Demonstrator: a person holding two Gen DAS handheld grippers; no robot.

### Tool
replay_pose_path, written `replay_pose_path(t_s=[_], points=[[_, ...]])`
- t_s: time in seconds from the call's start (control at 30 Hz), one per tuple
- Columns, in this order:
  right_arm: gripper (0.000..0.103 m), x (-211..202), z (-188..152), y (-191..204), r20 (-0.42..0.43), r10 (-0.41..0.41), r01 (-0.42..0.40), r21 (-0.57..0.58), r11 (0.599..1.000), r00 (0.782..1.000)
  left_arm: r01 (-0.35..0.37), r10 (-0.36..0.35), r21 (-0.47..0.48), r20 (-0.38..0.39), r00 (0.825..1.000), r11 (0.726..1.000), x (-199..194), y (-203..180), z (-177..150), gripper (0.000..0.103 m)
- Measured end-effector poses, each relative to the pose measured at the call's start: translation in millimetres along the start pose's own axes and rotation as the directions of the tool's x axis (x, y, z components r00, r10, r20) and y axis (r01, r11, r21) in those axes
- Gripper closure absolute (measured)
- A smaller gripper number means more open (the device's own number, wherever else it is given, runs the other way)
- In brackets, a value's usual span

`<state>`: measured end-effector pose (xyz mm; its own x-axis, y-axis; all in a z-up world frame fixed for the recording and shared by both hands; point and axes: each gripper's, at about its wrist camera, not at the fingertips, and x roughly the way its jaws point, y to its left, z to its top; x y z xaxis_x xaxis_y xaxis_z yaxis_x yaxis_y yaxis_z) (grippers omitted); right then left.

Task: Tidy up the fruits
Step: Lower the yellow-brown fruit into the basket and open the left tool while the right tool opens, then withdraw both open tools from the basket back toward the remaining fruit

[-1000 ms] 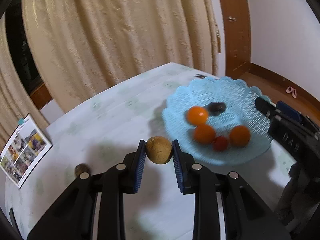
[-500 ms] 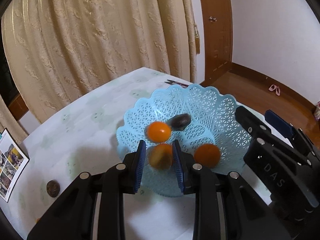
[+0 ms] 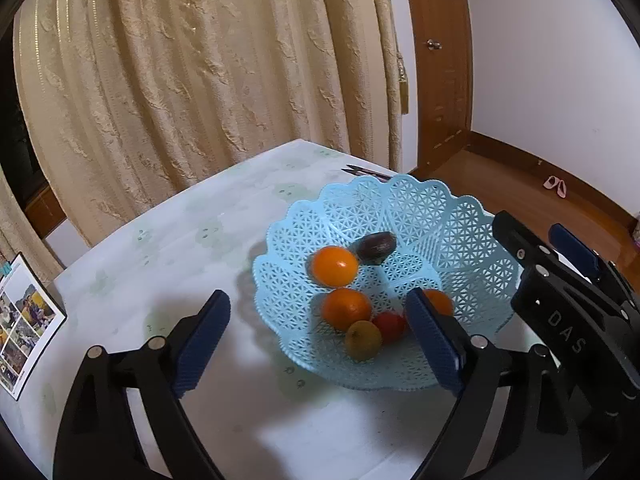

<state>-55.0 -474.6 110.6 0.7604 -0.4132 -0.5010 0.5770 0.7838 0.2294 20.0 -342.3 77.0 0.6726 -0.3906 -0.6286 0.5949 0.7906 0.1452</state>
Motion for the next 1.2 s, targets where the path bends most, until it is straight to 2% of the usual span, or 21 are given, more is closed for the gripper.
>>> replay_pose_path(t_s=[0.23, 0.73, 1.2], points=[[0.021, -0.7, -1.5, -1.8, 0.01, -0.006, 0.006, 0.003, 1.0, 1.0, -0.036, 0.036, -0.012, -0.008, 0.999, 0.999, -3.4, 9.8, -3.9, 0.014], [0.018, -6.6, -4.3, 7.8, 0.054, -0.013, 0.015, -0.047, 0.999, 0.998, -0.081, 0.081, -0.068, -0.001, 0.997, 0.994, -25.5, 43.3, -17.6, 0.013], [0.016, -16.3, -9.1, 24.0, 0.106, -0.04, 0.054, -0.129, 0.99, 0.994, -0.139, 0.136, -0.157, -0.027, 0.99, 0.978, -42.8, 94.7, -48.0, 0.013]])
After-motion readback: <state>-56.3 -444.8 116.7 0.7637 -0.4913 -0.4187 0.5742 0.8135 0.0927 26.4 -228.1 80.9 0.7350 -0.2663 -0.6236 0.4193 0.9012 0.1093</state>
